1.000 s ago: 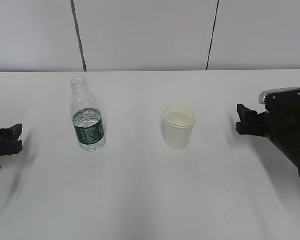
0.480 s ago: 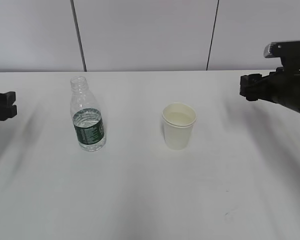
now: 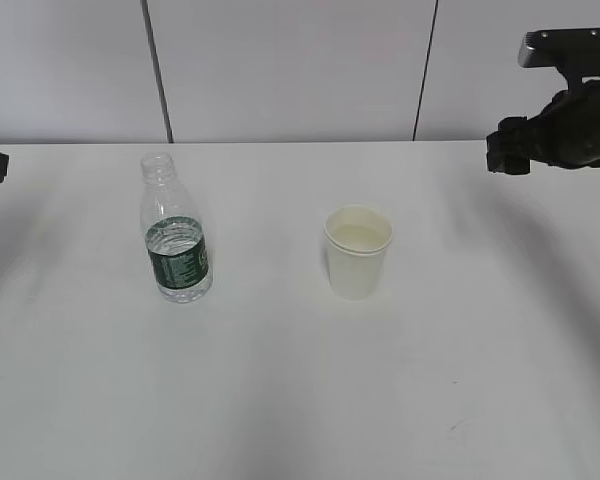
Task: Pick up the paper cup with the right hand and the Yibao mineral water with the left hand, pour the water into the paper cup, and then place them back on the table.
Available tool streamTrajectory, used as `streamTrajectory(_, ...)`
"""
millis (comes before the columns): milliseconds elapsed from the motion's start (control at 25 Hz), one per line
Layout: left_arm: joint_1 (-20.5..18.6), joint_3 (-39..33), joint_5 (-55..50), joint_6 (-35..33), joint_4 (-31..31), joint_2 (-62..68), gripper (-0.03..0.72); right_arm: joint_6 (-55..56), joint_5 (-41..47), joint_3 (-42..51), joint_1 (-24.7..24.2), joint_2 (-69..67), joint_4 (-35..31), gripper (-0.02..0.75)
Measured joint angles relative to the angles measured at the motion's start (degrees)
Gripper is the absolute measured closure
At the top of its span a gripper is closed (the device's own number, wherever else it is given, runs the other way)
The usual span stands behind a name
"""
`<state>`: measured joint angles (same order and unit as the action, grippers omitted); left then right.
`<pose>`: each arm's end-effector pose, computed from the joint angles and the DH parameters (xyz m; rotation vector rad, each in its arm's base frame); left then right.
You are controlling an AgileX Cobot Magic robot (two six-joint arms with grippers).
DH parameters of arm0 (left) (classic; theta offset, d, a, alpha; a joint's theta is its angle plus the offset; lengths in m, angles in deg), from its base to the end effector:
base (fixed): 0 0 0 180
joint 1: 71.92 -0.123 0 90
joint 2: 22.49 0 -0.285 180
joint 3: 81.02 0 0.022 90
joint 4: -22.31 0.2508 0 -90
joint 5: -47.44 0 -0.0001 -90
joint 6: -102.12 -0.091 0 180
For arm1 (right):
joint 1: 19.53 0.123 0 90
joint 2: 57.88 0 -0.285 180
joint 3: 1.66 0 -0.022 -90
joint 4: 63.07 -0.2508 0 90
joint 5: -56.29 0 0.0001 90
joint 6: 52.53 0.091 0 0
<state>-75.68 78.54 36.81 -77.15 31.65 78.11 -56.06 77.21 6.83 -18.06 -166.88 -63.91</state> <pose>0.3458 0.0255 0.2323 0.0787 2.2982 0.1443 0.3856 0.0104 0.2281 -0.0912 2.4139 -0.0039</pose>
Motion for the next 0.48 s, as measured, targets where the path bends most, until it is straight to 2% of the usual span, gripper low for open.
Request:
streamTrajectory(240, 0.0, 10.8, -23.4, 0.1, -0.4, -0.2, 0.167, 0.0, 23.0, -11.5, 0.0, 0.0, 0.0, 0.145)
streamTrajectory(480, 0.0, 15.3, -39.6, -1.5, -3.7, -0.2, 0.167, 0.0, 37.2, -18.1, 0.0, 0.0, -0.1, 0.146)
